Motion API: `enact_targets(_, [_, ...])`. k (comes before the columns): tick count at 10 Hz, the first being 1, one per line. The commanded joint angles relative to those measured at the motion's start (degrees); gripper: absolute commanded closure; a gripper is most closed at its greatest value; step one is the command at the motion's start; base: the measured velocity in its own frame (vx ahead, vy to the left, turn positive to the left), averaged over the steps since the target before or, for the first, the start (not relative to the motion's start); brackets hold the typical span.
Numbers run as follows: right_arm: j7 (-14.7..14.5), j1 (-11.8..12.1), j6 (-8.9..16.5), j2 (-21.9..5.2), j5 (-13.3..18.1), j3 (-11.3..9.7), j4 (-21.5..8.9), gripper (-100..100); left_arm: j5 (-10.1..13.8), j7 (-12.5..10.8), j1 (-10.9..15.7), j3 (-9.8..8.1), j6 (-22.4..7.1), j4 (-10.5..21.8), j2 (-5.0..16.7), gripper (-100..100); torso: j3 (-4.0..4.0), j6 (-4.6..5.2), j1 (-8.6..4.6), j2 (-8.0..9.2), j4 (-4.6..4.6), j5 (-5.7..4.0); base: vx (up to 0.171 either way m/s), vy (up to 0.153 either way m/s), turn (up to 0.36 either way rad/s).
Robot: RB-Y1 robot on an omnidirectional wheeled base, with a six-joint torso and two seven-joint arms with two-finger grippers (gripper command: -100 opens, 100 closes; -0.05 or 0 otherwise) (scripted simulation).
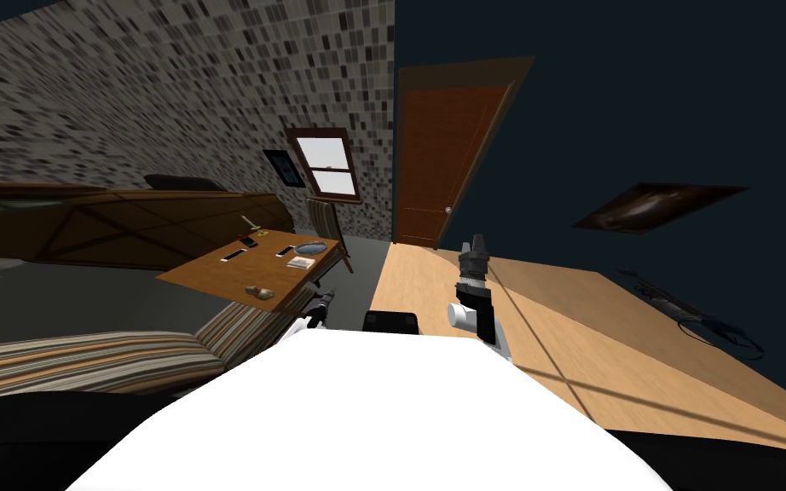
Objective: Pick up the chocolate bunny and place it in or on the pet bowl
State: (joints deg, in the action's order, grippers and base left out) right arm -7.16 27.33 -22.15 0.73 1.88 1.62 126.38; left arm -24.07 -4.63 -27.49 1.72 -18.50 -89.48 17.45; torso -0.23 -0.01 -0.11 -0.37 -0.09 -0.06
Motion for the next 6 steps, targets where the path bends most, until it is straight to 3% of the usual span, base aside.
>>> enact_targets(1, [0.0,0.0,0.0,0.0,0.0,0.0,0.0,0,0.18,0.05,1.19,-0.8,-2.19,2.86,0.67,-100,0.0,0.0,0.0,0.0,0.0,0.0,0.09,-0.031,0.036])
enact_targets(4, [0.0,0.0,0.0,0.0,0.0,0.0,0.0,0,0.49,0.21,2.07,-1.29,-4.28,6.14,1.2,-100,0.07,-0.02,0.17,0.13,0.03,0.03,0.065,-0.008,0.033])
enact_targets(6, [0.0,0.0,0.0,-0.01,0.0,0.01,0.0,0,1.43,0.61,3.92,-2.37,-7.75,10.0,2.35,-100,0.06,0.0,0.23,0.1,0.03,0.05,0.099,0.015,0.063])
